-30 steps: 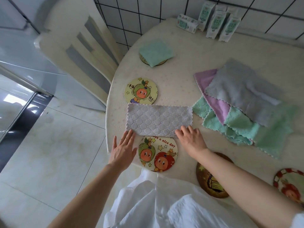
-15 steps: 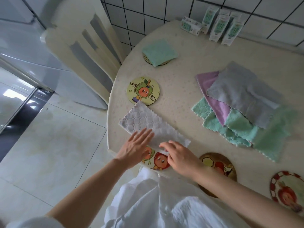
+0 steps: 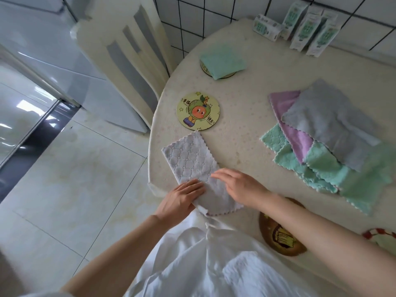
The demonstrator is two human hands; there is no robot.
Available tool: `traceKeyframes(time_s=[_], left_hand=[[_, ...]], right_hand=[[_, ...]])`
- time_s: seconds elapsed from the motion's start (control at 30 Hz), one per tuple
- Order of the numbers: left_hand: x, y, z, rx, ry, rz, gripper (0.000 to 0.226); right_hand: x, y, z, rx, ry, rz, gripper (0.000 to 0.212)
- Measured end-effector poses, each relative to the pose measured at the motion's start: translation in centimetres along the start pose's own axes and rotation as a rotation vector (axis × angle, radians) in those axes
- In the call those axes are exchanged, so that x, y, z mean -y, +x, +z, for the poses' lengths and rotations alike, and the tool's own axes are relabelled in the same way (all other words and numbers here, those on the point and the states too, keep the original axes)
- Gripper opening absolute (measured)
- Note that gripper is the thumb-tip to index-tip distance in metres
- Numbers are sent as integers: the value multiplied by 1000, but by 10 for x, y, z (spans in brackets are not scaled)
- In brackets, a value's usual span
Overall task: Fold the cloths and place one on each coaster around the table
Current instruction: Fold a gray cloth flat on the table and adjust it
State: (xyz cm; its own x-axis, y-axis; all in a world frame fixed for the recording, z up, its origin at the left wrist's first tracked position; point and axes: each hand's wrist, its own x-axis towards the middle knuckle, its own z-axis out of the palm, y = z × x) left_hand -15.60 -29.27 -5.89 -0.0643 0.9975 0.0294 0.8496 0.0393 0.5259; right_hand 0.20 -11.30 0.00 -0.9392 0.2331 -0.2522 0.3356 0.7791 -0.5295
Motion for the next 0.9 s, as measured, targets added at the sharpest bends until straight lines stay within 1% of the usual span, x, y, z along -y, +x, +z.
traceKeyframes(time_s=[0.07,0.1,0.17,0.23,0.33,0.4,0.43,0.5,0.53,0.57,0.6,0.63,0.7,0.8,0.9], left_hand=[[0,-7,-3,15,-40,-40,46],[-2,-9,-6,17,-58,-68,47],[-1,-14,-8,10,-98,-114,47],[1,-17,-9,1,-158,-157,46],[2,-18,-11,-30,-239,-251,56],[3,-16,-14,-21,-318,-356,58],[3,-14,-15,-2,-359,-420,54],[7,-9,-17,15,-477,-545,35],[9,-6,-17,-18,-560,-618,30],[10,-2,-19,-64,-640,-720,32],[12,3,-21,-113,-718,-819,32],[12,9,-26,-152,-782,-904,27],[17,18,-32,-200,-923,-1016,23],[29,27,-36,-181,-1112,-1133,38],[40,31,-33,-131,-1205,-1213,43]], right_hand=[[-13,5,4,173,-115,-65,81],[-17,7,4,256,-161,-90,91],[-23,7,1,372,-220,-112,99],[-25,8,-1,412,-255,-117,98],[-28,13,-1,350,-229,-86,94],[-30,20,-3,283,-160,-44,84],[-30,24,-5,261,-117,-20,77],[-26,35,-11,232,-11,29,56],[-23,41,-14,218,60,57,44],[-17,47,-18,197,149,97,35],[-13,54,-21,175,239,159,30],[-8,61,-23,148,315,213,27],[-2,75,-24,95,360,275,18],[-2,95,-19,97,331,343,31],[-3,108,-14,149,275,424,31]])
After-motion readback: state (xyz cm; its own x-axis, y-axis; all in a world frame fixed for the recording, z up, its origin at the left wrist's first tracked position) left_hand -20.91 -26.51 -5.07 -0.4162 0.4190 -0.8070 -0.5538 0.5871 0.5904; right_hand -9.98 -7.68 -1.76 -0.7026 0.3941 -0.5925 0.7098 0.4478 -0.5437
